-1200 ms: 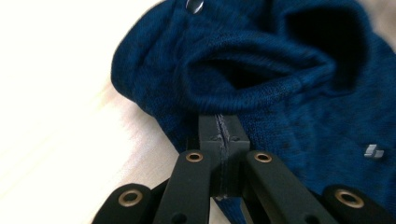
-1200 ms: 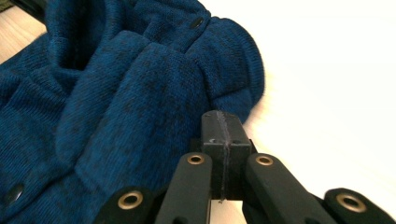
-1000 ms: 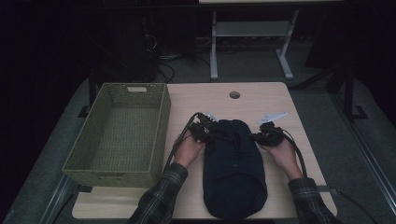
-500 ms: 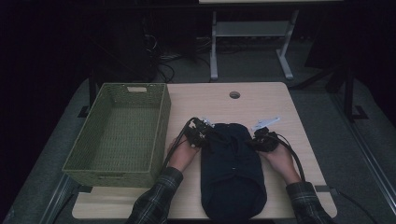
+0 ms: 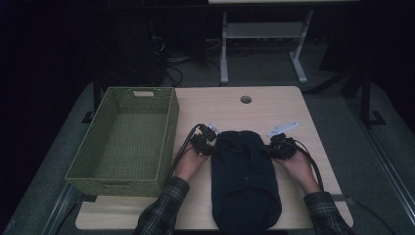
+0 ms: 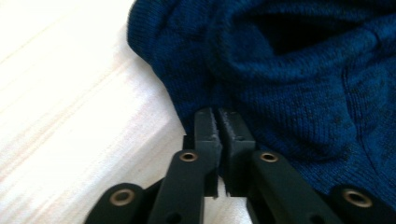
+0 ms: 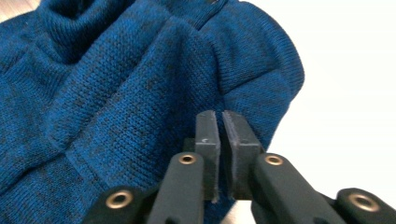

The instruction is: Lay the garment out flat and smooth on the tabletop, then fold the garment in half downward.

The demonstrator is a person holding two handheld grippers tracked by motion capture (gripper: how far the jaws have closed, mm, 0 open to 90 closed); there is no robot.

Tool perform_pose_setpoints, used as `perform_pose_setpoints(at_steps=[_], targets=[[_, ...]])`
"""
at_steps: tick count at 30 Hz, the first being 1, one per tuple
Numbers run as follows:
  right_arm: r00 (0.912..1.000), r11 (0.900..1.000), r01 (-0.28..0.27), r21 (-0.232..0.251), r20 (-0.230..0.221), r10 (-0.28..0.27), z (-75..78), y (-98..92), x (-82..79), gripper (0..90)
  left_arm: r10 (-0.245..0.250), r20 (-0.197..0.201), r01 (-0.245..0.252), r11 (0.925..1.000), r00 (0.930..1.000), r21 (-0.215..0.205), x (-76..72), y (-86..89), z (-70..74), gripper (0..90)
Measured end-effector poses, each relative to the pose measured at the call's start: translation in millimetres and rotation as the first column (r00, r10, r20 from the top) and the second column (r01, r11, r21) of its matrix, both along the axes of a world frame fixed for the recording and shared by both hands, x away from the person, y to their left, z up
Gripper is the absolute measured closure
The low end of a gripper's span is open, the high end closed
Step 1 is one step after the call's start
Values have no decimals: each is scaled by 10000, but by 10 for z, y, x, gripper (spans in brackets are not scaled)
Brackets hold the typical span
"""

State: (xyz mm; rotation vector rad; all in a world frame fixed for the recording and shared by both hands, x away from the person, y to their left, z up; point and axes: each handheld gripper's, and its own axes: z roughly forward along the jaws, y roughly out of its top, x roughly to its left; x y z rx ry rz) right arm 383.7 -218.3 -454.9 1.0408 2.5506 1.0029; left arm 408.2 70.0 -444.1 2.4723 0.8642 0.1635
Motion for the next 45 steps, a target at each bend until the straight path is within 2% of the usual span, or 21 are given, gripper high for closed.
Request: perform_pose_setpoints(at_steps=[3, 5, 7, 8, 10, 13, 14, 15, 17, 18, 19, 21, 23, 25, 26, 29, 33, 38, 39, 41, 45], targets=[[10000, 9997, 14, 234, 42, -15, 61, -54, 14, 777, 150, 200, -148, 9999, 9997, -86, 61, 31, 69, 823], [9999, 9999, 66, 137, 112, -68, 107, -80, 34, 749, 215, 266, -211, 9997, 9994, -133, 99, 44, 115, 802], [10000, 9993, 65, 355, 50, -67, 159, -103, 59, 729, 213, 323, -207, 9996, 9993, -196, 138, 55, 159, 780], [9996, 9988, 160, 454, 204, -170, 178, -111, 62, 723, 199, 329, -193, 9996, 9993, -187, 159, 56, 178, 767], [9998, 9987, 142, 489, 95, -147, 214, -121, 111, 690, 300, 453, -286, 9991, 9985, -317, 195, 47, 216, 736], [9992, 9974, 213, 681, 326, -236, 267, -137, 167, 676, 232, 566, -214, 9993, 9981, -322, 251, 31, 270, 681], [9996, 9970, 242, 738, 143, -253, 280, -138, 202, 667, 197, 620, -178, 9994, 9979, -307, 272, 25, 284, 666], [9996, 9979, 205, 615, 160, -215, 294, -140, 232, 667, 163, 637, -144, 9994, 9978, -306, 294, 22, 296, 648], [9991, 9972, 217, 710, 357, -243, 318, -140, 274, 666, 156, 684, -131, 9992, 9975, -371, 337, 20, 313, 619], [9997, 9974, 160, 708, 191, -174, 330, -141, 314, 658, 134, 732, -101, 9990, 9972, -440, 357, 15, 320, 607], [9996, 9981, 168, 590, 197, -180, 339, -136, 346, 659, 181, 770, -147, 9989, 9969, -445, 376, 7, 328, 591], [9993, 9972, 176, 722, 319, -199, 356, -136, 401, 654, 123, 822, -87, 9990, 9965, -430, 430, -1, 340, 578], [9997, 9981, 193, 580, 146, -202, 369, -129, 473, 648, 145, 849, -105, 9988, 9963, -482, 491, -8, 346, 560], [9993, 9967, 221, 780, 290, -244, 372, -131, 518, 647, 125, 842, -82, 9987, 9964, -508, 554, -12, 348, 550], [9997, 9966, 193, 796, 109, -202, 370, -129, 547, 637, 120, 782, -78, 9985, 9969, -536, 582, -18, 341, 549], [9997, 9965, 202, 816, 83, -209, 361, -119, 589, 634, 33, 655, 2, 9985, 9978, -546, 645, -43, 294, 530], [9998, 9967, 179, 790, 40, -183, 350, -105, 608, 620, -43, 235, 60, 9974, 9997, -714, 683, -86, 190, 496], [9998, 9963, 190, 836, -72, -184, 323, -109, 625, 601, -252, 27, 253, 9984, 9997, -509, 691, -121, 80, 473], [9998, 9963, 184, 842, -50, -180, 317, -110, 629, 595, -153, -45, 151, 9983, 9999, -560, 684, -134, 52, 472], [9998, 9963, 184, 845, -95, -177, 301, -107, 638, 590, -227, -55, 225, 9991, 9997, -356, 692, -131, 14, 472], [9994, 9966, 235, 788, -276, -214, 250, -87, 659, 576, -201, -164, 195, 9991, 9997, -369, 689, -128, -53, 477]])
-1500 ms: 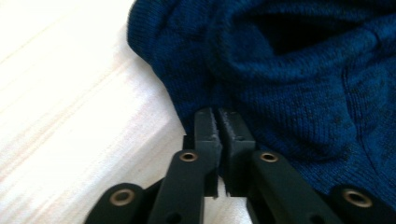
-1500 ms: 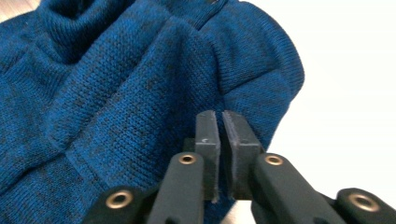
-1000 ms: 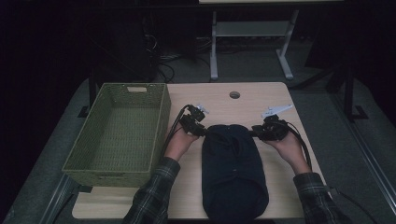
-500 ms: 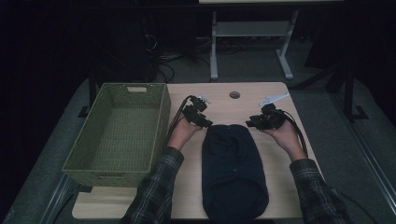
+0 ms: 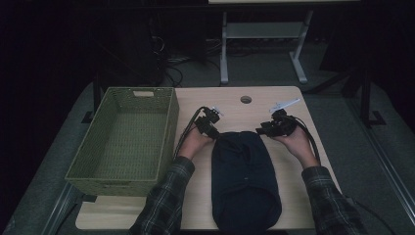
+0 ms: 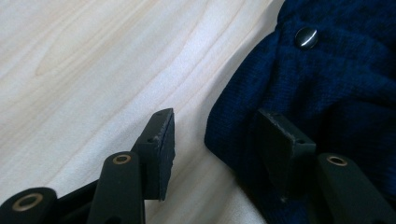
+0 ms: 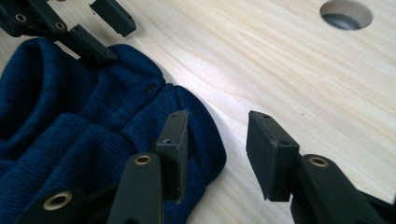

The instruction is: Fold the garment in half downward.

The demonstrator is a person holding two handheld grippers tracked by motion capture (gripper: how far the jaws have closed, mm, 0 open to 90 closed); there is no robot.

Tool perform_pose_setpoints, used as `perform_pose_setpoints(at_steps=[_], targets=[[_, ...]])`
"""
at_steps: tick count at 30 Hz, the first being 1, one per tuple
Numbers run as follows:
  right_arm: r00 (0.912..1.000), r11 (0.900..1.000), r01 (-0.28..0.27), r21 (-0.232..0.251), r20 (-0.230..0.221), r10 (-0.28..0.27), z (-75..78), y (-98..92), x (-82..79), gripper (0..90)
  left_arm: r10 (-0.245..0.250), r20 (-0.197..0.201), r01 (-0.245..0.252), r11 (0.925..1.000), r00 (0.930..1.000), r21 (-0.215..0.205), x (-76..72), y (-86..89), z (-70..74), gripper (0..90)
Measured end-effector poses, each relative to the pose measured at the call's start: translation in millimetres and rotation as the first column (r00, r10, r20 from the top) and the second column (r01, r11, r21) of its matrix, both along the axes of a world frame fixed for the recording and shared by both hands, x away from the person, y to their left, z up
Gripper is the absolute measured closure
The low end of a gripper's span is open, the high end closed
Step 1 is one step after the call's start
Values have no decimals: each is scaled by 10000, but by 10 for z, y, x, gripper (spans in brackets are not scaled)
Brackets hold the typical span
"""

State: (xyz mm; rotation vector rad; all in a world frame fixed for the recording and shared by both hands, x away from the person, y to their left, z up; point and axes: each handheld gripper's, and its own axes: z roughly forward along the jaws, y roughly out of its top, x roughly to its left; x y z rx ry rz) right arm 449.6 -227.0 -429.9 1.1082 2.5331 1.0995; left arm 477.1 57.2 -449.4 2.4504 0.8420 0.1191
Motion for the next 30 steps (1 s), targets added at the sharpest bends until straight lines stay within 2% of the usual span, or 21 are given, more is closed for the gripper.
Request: perform_pose_setpoints(at_steps=[2, 9, 12, 15, 17, 20, 27, 30], targets=[[10000, 10000, 1, 1, -88, -1, -46, 13, 14, 573, -107, 22, 107, 9999, 9999, 59, 2, 6, -6, 485], [9990, 9999, 65, 102, -441, -61, -210, 43, 70, 562, -28, -49, 28, 10000, 10000, -71, -10, 12, -25, 510], [9983, 10000, -25, -25, -581, 24, -274, 58, 78, 562, -152, 8, 152, 9999, 9999, -17, -10, 14, -24, 522], [9977, 9992, -179, -359, -653, 155, -350, 85, 72, 564, -100, -8, 100, 9999, 9999, -88, -17, 7, -27, 529], [9982, 9996, -154, -230, -591, 141, -365, 80, 58, 586, -141, -26, 140, 9999, 9999, -97, -18, 6, -27, 542], [9986, 9990, -260, -351, -480, 243, -366, 92, 39, 654, -285, -141, 282, 9994, 9995, -186, -16, 12, -25, 602], [9963, 9992, -346, -176, -792, 331, -364, 104, 34, 777, -397, -365, 383, 9985, 9985, -402, -32, -8, -28, 757], [9958, 9992, -340, -197, -852, 323, -357, 118, 32, 796, -434, -336, 426, 9988, 9985, -248, -35, -22, -20, 781]])
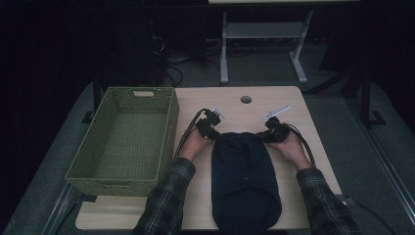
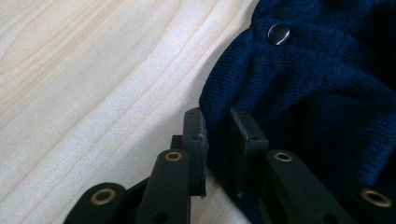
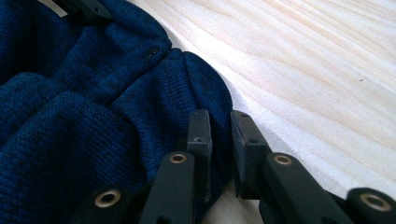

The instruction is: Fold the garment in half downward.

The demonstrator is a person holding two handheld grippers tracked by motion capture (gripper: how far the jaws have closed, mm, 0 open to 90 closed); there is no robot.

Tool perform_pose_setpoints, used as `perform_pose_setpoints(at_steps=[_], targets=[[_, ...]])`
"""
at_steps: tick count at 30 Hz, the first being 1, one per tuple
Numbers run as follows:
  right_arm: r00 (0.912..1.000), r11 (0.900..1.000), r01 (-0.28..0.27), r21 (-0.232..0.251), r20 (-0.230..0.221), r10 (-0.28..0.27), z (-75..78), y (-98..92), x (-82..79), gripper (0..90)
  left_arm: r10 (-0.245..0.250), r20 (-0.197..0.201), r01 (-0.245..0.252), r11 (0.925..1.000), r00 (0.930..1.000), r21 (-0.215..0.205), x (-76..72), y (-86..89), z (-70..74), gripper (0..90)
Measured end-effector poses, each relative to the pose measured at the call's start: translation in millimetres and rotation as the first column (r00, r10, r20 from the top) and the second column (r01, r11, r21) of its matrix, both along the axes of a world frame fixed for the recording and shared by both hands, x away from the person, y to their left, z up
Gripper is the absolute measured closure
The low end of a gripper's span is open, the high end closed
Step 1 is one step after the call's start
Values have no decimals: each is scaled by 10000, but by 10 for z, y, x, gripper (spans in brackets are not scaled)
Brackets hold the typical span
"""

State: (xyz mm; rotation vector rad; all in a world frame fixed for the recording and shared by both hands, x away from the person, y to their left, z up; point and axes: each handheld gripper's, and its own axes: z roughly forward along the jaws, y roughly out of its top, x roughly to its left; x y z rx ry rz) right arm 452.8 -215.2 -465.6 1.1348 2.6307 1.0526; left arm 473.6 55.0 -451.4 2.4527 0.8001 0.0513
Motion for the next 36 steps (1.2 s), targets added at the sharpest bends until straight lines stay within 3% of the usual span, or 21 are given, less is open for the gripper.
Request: perform_pose_setpoints(at_steps=[7, 10, 15, 20, 25, 32, 36], targets=[[9995, 9997, 198, 139, -243, -195, 2, -7, 15, 807, 11, 82, -14, 9995, 10000, 321, -10, -33, 26, 793], [9994, 9997, 253, -47, -231, -254, 20, 6, 11, 812, 96, 124, -101, 9992, 9999, 383, -4, -28, 42, 798], [9993, 9977, 339, -579, 167, -330, 92, 39, 4, 824, 168, 375, -186, 9987, 9992, 477, 4, -12, 135, 806], [9968, 9980, 542, -314, 608, -522, 228, 24, -22, 824, 192, 888, -234, 9987, 9959, 458, 13, 3, 324, 807], [9934, 9985, 548, -92, 1011, -536, 460, 6, -24, 824, 234, 1547, -307, 9985, 9877, 448, 12, 28, 532, 807], [9844, 9983, 573, 93, 1660, -581, 748, -17, -23, 824, 319, 2141, -337, 9994, 9763, 51, 2, 57, 743, 807], [9768, 9981, 587, 170, 2052, -610, 885, -38, -43, 824, 308, 2658, -298, 9995, 9635, -80, -19, 63, 945, 807]])
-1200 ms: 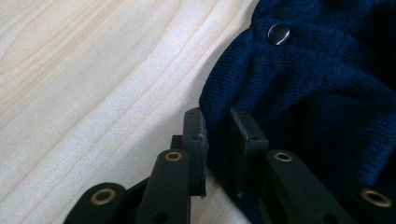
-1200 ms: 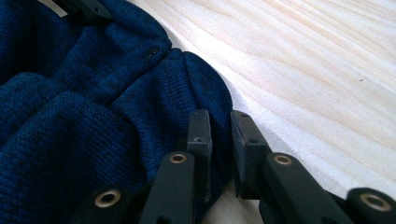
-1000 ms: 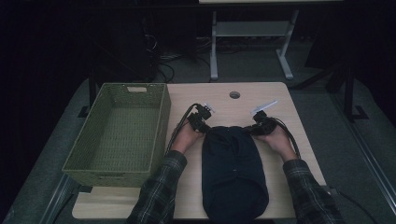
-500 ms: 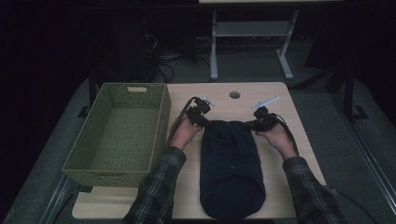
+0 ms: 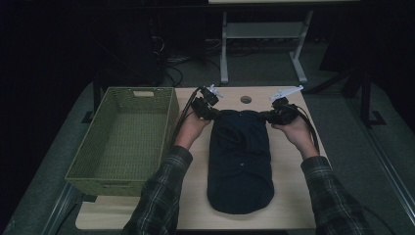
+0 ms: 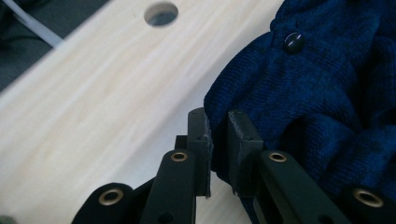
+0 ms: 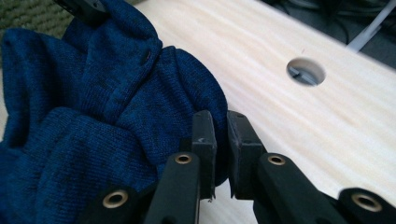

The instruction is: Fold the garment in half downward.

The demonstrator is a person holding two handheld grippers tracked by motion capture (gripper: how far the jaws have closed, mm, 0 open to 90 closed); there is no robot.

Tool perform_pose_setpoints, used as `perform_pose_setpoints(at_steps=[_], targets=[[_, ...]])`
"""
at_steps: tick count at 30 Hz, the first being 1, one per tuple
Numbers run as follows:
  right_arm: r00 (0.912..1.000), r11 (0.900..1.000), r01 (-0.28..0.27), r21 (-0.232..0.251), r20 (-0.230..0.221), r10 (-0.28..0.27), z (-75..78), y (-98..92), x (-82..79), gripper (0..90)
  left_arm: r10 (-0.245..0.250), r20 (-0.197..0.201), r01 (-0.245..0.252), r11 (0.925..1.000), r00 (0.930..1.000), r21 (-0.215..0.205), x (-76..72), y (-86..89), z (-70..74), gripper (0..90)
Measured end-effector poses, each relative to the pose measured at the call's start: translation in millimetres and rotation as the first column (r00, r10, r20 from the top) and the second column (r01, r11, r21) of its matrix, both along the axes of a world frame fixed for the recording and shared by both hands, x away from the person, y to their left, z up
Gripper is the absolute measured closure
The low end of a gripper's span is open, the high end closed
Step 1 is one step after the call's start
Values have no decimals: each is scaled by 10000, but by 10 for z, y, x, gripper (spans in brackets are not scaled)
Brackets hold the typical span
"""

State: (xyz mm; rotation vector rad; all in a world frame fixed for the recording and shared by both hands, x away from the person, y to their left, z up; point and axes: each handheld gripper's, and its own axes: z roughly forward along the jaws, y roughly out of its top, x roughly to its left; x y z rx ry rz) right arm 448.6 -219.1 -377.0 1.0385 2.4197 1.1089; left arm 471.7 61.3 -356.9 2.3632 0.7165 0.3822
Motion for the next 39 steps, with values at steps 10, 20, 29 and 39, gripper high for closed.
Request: perform_pose_setpoints(at_steps=[10, 20, 29, 39], targets=[[9888, 9994, 333, 14, 1457, -332, 322, 13, -60, 824, 233, 1390, -237, 9997, 9900, 10, -105, -35, 350, 807], [9875, 9998, -28, 190, 1575, -2, 268, 4, -276, 816, 114, 994, 7, 9927, 9950, -1210, -371, 76, 277, 798], [9843, 9989, -437, 146, 1717, 406, 180, 30, -573, 791, -189, 933, 310, 9911, 9955, -1297, -667, 154, 157, 784], [9867, 9962, -804, 340, 1444, 747, 14, 49, -842, 774, -437, 715, 519, 9917, 9965, -1174, -933, 204, 1, 773]])
